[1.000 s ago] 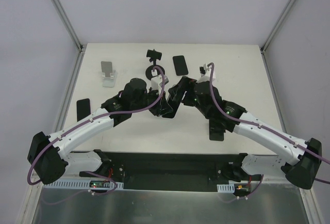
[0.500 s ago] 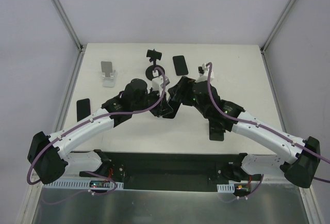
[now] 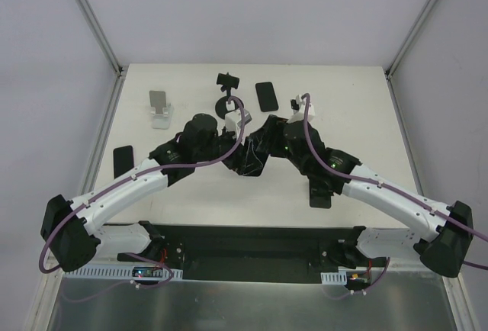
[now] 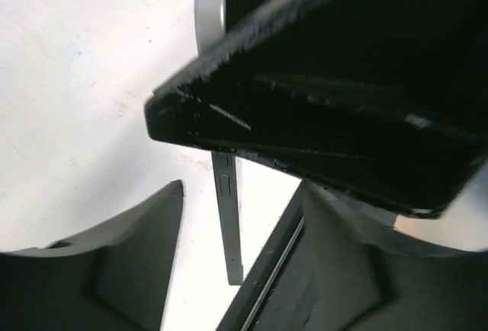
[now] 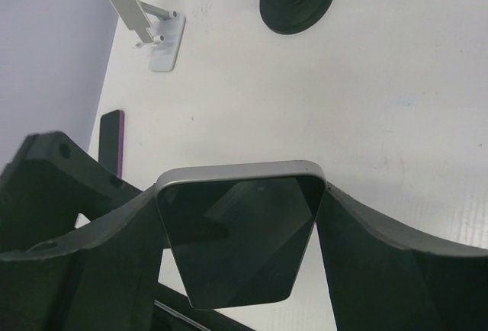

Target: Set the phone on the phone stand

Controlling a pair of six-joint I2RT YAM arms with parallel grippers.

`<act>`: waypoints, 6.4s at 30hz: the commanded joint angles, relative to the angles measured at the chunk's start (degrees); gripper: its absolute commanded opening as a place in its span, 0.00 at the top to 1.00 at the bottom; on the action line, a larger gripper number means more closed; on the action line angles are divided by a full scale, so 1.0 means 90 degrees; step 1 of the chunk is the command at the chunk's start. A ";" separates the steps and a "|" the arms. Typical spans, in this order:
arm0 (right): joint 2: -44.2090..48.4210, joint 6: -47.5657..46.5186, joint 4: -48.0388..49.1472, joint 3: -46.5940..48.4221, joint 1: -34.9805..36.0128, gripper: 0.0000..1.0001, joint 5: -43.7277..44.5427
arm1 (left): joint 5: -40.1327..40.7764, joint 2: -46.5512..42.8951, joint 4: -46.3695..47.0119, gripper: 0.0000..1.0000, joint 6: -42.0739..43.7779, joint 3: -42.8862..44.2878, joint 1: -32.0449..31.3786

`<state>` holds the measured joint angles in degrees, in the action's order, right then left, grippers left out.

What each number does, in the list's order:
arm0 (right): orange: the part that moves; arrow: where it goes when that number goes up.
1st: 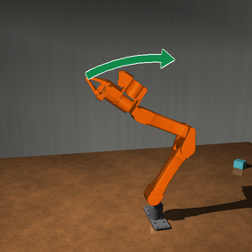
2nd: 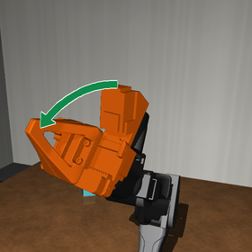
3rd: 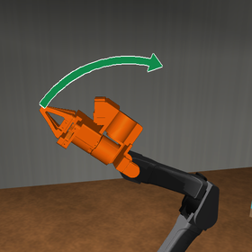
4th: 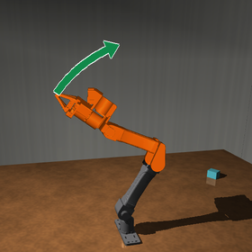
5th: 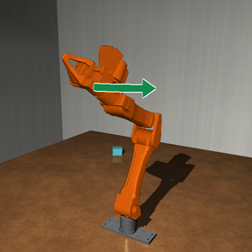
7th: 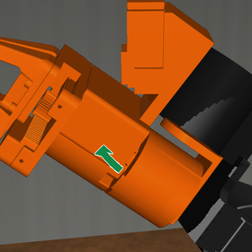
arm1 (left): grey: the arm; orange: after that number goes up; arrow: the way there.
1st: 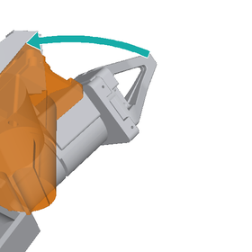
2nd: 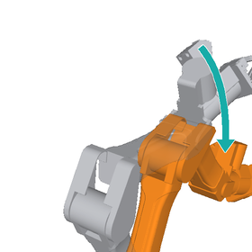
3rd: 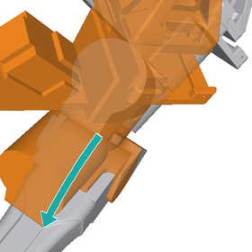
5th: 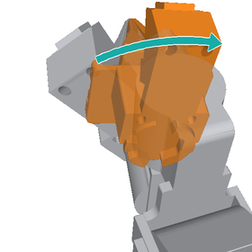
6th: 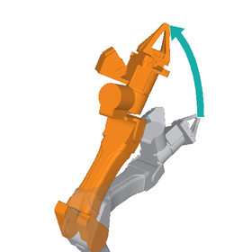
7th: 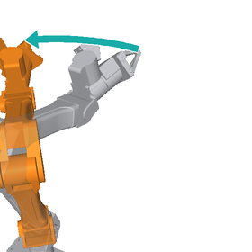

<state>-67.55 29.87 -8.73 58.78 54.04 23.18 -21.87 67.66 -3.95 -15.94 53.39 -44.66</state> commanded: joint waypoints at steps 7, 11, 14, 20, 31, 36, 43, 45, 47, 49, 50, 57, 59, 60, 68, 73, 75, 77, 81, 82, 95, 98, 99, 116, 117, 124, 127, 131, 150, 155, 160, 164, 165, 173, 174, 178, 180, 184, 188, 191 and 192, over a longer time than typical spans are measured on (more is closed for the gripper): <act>0.1898 -0.1580 -0.1320 -0.0359 -0.0028 0.99 0.0948 | 0.0222 -0.0613 0.0048 0.16 -0.0804 0.0454 -0.0037; 0.2943 -0.1707 -0.2387 -0.0876 -0.0086 0.99 0.2478 | 0.1177 -0.0711 -0.0391 0.01 -0.1284 0.1078 -0.0018; 0.3772 -0.1873 -0.2663 -0.1413 -0.0271 0.99 0.2970 | 0.1950 -0.0633 -0.0392 0.01 -0.1315 0.1401 -0.0008; 0.4068 -0.2303 -0.1824 -0.2341 -0.1433 1.00 0.1725 | 0.2224 -0.0272 -0.0382 0.01 -0.0719 0.1968 0.0148; 0.3853 -0.2859 -0.0564 -0.3133 -0.1679 1.00 0.1224 | 0.2205 -0.0691 0.0281 0.01 0.0307 0.1062 0.0344; 0.3902 -0.3113 -0.0203 -0.3328 -0.1678 1.00 0.1272 | 0.2195 -0.0779 0.0292 0.01 0.0278 0.0904 0.0344; 0.3922 -0.3270 -0.0163 -0.3299 -0.1659 1.00 0.1448 | 0.2264 -0.0945 0.0292 0.01 0.0229 0.0826 0.0344; 0.3912 -0.3279 -0.0163 -0.3250 -0.1659 1.00 0.1370 | 0.2225 -0.0965 0.0292 0.01 0.0219 0.0826 0.0344; 0.3873 -0.3279 -0.0182 -0.3163 -0.1610 0.99 0.1341 | 0.2215 -0.0965 0.0282 0.01 0.0199 0.0816 0.0344; 0.3824 -0.3270 -0.0250 -0.3114 -0.1542 1.00 0.1409 | 0.2195 -0.0936 0.0302 0.01 0.0199 0.0807 0.0344; 0.3785 -0.3482 -0.0260 -0.3075 -0.1513 0.99 0.1525 | 0.2195 -0.0926 0.0302 0.01 0.0180 0.0807 0.0344; 0.3736 -0.3680 -0.0104 -0.3153 -0.1434 1.00 0.1575 | 0.2108 -0.0838 0.0311 0.01 0.0131 0.0787 0.0344; 0.3804 -0.3699 -0.0046 -0.3192 -0.1356 1.00 0.1633 | 0.2117 -0.0818 0.0331 0.01 0.0131 0.0768 0.0344; 0.3833 -0.3757 -0.0016 -0.3211 -0.1337 1.00 0.1663 | 0.2127 -0.0809 0.0331 0.01 0.0131 0.0767 0.0344; 0.4107 -0.3983 0.0306 -0.3377 -0.1063 1.00 0.1935 | 0.2088 -0.0730 0.0350 0.01 0.0131 0.0758 0.0344; 0.4117 -0.4080 0.0706 -0.3689 -0.0995 0.99 0.2112 | 0.2049 -0.0682 0.0350 0.01 0.0121 0.0748 0.0344; 0.4146 -0.4071 0.0755 -0.3806 -0.0966 1.00 0.2307 | 0.2107 -0.0662 0.0351 0.01 0.0131 0.0748 0.0344; 0.4214 -0.4071 0.0852 -0.3924 -0.0927 1.00 0.2395 | 0.2107 -0.0633 0.0360 0.01 0.0131 0.0738 0.0344; 0.4302 -0.3993 0.0941 -0.4148 -0.0849 1.00 0.2532 | 0.2039 -0.0584 0.0360 0.01 0.0121 0.0748 0.0344; 0.4312 -0.3983 0.0941 -0.4178 -0.0839 1.00 0.2551 | 0.2049 -0.0584 0.0370 0.01 0.0121 0.0738 0.0344; 0.3883 -0.2646 0.0200 -0.4159 -0.0770 0.99 0.3030 | 0.1981 -0.0564 0.0370 0.01 0.0121 0.0748 0.0344; 0.3610 -0.2082 -0.0238 -0.4013 -0.0702 0.98 0.3185 | 0.2020 -0.0574 0.0370 0.01 0.0121 0.0748 0.0344; 0.3425 -0.1904 -0.0366 -0.3886 -0.0634 0.98 0.3254 | 0.2010 -0.0584 0.0360 0.01 0.0112 0.0748 0.0344; 0.2632 -0.1619 -0.1090 -0.3270 -0.0126 0.33 0.3851 | 0.1932 -0.0672 0.0370 0.01 0.0092 0.0758 0.0344; 0.2748 -0.1639 -0.1090 -0.3289 -0.0135 0.26 0.3821 | 0.1922 -0.0672 0.0360 0.01 0.0092 0.0758 0.0344; 0.3081 -0.1961 -0.1324 -0.2890 -0.0135 0.03 0.3295 | 0.2107 -0.0652 0.0370 0.01 0.0092 0.0729 0.0344; 0.3208 -0.1903 -0.1714 -0.2520 -0.0135 0.03 0.3187 | 0.2302 -0.0594 0.0370 0.01 0.0141 0.0738 0.0353; 0.3462 -0.1961 -0.2329 -0.2050 -0.0136 0.03 0.2962 | 0.2381 -0.0526 0.0370 0.01 0.0112 0.0738 0.0703; 0.4175 -0.2342 -0.2643 -0.1737 -0.0135 0.03 0.1526 | 0.0027 0.2969 -0.0079 0.36 -0.0350 0.3413 0.3615; 0.4497 -0.2469 -0.2711 -0.1795 -0.0136 0.03 0.1516 | -0.0217 0.3876 -0.0040 0.38 0.0726 0.4115 0.3654; 0.4810 -0.2557 -0.2906 -0.1834 -0.0145 0.04 0.1623 | -0.0753 0.4435 -0.0069 0.39 0.0863 0.4722 0.3742; 0.5073 -0.2615 -0.2985 -0.1825 -0.0136 0.03 0.1711 | -0.1211 0.4893 -0.0167 0.55 0.0844 0.5064 0.3859; 0.5103 -0.2615 -0.2985 -0.1815 -0.0135 0.03 0.1721 | -0.1338 0.4953 -0.0177 0.58 0.0815 0.5103 0.3888; 0.4928 -0.2586 -0.2946 -0.1825 -0.0145 0.03 0.1721 | -0.1936 0.4799 -0.0177 1.00 0.0444 0.4910 0.3928; 0.4869 -0.2557 -0.2936 -0.1786 -0.0136 0.03 0.1644 | -0.1897 0.4633 -0.0177 1.00 0.0405 0.4773 0.3928; 0.4635 -0.2508 -0.2751 -0.1776 -0.0135 0.03 0.1439 | -0.1605 0.3647 -0.0138 1.00 0.0414 0.3797 0.3801; 0.4547 -0.2489 -0.2634 -0.1785 -0.0136 0.03 0.1331 | -0.1292 0.2924 -0.0118 1.00 0.0405 0.3133 0.3684; 0.4167 -0.2566 -0.2380 -0.1679 -0.0135 0.03 0.1194 | -0.0308 0.1772 -0.0323 1.00 0.0123 0.2224 0.3644; 0.2882 -0.2849 -0.2223 -0.0842 -0.0174 0.03 0.1184 | -0.0265 0.0726 -0.0460 1.00 -0.0249 0.1210 0.3644; 0.1701 -0.3034 -0.2223 -0.0128 -0.0418 0.03 0.0951 | -0.0256 0.0325 -0.0470 1.00 -0.0474 0.0682 0.3644; 0.1395 -0.3093 -0.2194 0.0387 -0.0515 0.03 0.0641 | -0.0246 0.0257 -0.0470 1.00 -0.0503 0.0583 0.3644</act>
<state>-44.64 5.45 -32.40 51.05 51.81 33.71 -25.34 74.30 -11.84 -16.34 62.50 -11.94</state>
